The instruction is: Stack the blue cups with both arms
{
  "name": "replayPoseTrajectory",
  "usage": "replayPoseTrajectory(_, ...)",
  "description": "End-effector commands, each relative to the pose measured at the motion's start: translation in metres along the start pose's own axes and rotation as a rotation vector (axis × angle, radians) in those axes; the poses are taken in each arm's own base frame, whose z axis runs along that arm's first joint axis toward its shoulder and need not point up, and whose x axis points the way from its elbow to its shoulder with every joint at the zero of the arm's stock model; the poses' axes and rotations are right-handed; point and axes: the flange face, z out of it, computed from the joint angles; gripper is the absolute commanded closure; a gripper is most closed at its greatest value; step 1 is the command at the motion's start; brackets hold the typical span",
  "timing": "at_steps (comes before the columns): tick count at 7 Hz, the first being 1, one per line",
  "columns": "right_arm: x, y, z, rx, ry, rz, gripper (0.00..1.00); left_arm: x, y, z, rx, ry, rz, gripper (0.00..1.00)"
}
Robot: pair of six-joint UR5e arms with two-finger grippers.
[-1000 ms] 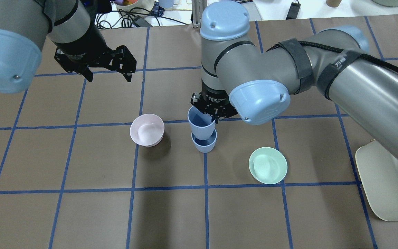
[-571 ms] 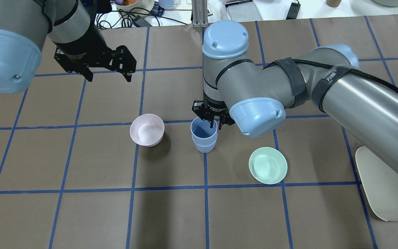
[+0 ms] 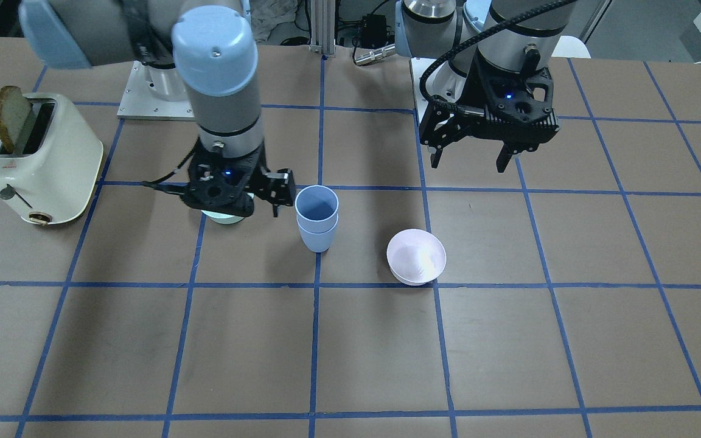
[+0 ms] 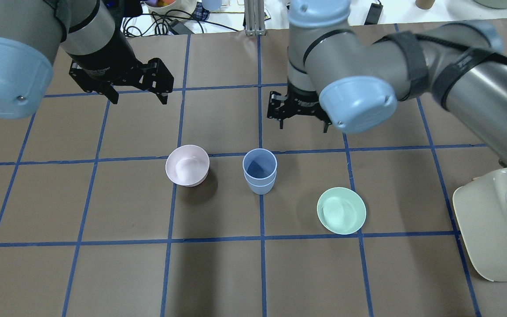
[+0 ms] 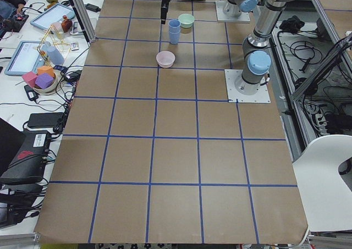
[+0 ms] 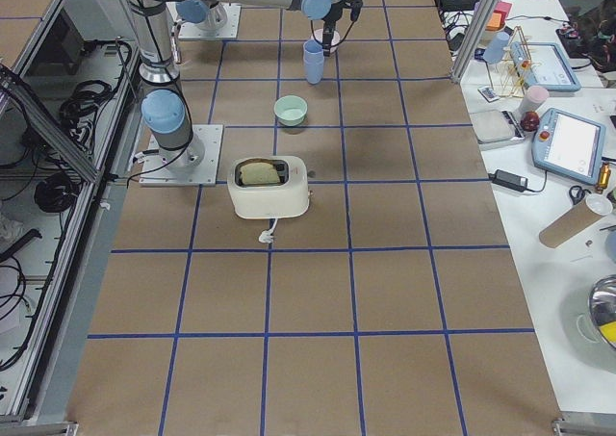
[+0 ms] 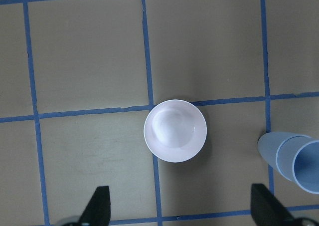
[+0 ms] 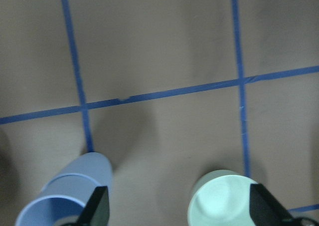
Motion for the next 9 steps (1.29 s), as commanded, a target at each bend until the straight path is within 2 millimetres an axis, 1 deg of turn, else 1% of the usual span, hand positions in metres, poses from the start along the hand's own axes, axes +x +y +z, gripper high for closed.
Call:
replayPoseTrajectory(1,0.083,-0.045,-0.081,0.016,0.085,-0.140,0.00,0.000,0.000,0.000,0.000,0.000,0.000,0.00)
replayPoseTrajectory(2,0.094,-0.049,-0.111,0.048,0.075,-0.124,0.00,0.000,0.000,0.000,0.000,0.000,0.000,0.00)
replayPoseTrajectory(3,0.101,-0.052,-0.117,0.071,0.071,-0.113,0.00,0.000,0.000,0.000,0.000,0.000,0.000,0.00)
replayPoseTrajectory(4,0.104,-0.051,-0.128,0.118,0.064,-0.100,0.00,0.000,0.000,0.000,0.000,0.000,0.000,0.00)
replayPoseTrajectory(5,0.110,-0.059,-0.130,0.159,0.016,-0.084,0.00,0.000,0.000,0.000,0.000,0.000,-0.001,0.00)
replayPoseTrajectory(6,0.121,-0.059,-0.134,0.154,-0.039,-0.069,0.00,0.000,0.000,0.000,0.000,0.000,0.000,0.00)
replayPoseTrajectory(7,0.133,-0.061,-0.134,0.147,-0.040,-0.074,0.00,0.000,0.000,0.000,0.000,0.000,0.000,0.00)
replayPoseTrajectory(8,0.138,-0.060,-0.125,0.126,-0.040,-0.062,0.00,0.000,0.000,0.000,0.000,0.000,0.000,0.00)
replayPoseTrajectory(9,0.139,-0.048,-0.123,0.069,-0.037,-0.065,0.00,0.000,0.000,0.000,0.000,0.000,0.000,0.00)
